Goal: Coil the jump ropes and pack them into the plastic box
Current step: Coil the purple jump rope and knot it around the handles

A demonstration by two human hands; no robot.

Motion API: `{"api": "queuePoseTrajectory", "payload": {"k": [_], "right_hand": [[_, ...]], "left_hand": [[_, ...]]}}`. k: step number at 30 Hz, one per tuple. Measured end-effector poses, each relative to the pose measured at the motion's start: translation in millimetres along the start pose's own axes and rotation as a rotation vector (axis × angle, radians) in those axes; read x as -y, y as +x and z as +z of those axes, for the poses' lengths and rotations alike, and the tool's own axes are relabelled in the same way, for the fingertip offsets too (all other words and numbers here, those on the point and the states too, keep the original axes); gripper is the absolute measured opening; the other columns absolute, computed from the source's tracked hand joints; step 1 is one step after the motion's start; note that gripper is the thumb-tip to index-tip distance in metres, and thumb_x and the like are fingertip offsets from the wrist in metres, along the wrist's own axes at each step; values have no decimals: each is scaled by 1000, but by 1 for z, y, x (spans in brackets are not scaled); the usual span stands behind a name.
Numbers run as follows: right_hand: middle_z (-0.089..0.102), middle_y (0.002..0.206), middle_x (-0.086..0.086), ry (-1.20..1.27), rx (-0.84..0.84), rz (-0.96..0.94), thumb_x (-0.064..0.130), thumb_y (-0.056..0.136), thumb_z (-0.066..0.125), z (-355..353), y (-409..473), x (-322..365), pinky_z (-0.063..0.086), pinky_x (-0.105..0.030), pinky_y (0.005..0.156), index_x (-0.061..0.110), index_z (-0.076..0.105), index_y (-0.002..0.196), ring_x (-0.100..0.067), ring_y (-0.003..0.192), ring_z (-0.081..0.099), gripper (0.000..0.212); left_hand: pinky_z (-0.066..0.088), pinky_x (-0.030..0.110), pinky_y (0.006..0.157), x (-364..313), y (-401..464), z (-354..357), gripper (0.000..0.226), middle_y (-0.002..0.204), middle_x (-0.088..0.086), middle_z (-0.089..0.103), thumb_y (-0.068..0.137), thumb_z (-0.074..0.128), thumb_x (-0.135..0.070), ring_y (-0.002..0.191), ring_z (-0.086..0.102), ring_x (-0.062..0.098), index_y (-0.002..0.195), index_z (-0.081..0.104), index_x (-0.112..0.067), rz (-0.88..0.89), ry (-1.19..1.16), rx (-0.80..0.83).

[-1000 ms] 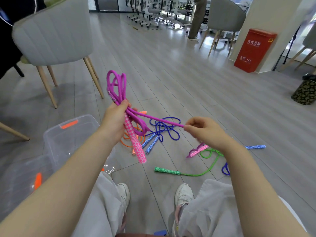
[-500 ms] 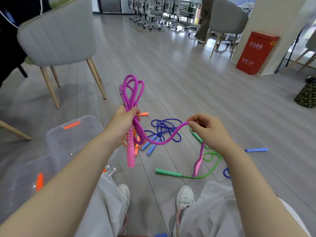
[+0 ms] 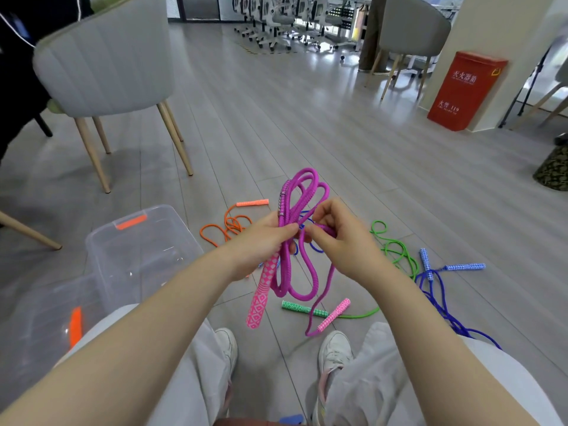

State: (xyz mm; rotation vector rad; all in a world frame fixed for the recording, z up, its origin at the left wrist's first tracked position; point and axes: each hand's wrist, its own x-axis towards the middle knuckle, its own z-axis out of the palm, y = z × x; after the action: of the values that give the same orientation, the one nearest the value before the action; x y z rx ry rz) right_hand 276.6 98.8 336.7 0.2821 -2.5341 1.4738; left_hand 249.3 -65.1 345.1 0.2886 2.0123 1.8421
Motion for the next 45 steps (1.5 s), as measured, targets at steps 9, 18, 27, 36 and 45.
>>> {"api": "queuePoseTrajectory", "payload": {"k": [9, 18, 27, 36, 45], "right_hand": [[60, 65, -2, -66, -68, -55, 19, 90, 63, 7, -3, 1, 49, -42, 63, 21, 47, 89, -20, 62, 57, 16], [54, 62, -9, 15, -46, 76, 30, 92, 62, -3, -1, 0, 44, -39, 60, 18, 48, 84, -28, 62, 50, 20], [54, 63, 0, -65, 70, 257, 30, 84, 62, -41, 5, -20, 48, -44, 67, 24, 63, 82, -15, 61, 47, 7], [56, 67, 0, -20, -91, 282, 17, 92, 57, -63, 5, -16, 43, -33, 64, 16, 68, 90, -10, 60, 49, 11], [47, 57, 14, 135, -109, 129, 14, 96, 55, -17, 4, 6, 33, -23, 56, 25, 70, 101, -5, 54, 39, 19]], "left_hand": [[54, 20, 63, -2, -3, 0, 16, 74, 1, 70, 100, 47, -11, 68, 69, 10, 105, 62, -8, -56, -180, 115], [53, 24, 67, 1, 5, -5, 12, 75, 0, 61, 100, 46, -11, 73, 63, 13, 104, 58, -10, -21, -198, 88], [47, 31, 68, -9, 11, -29, 14, 70, -1, 58, 99, 43, -4, 67, 56, 15, 91, 53, -11, 139, -292, -194], [51, 30, 61, -7, 18, -55, 13, 72, -1, 59, 98, 46, -7, 66, 56, 16, 90, 53, -14, 148, -143, -403], [48, 35, 69, -1, 14, -24, 8, 84, 8, 55, 96, 50, -9, 69, 53, 18, 102, 55, -11, 22, -76, -212]]}}
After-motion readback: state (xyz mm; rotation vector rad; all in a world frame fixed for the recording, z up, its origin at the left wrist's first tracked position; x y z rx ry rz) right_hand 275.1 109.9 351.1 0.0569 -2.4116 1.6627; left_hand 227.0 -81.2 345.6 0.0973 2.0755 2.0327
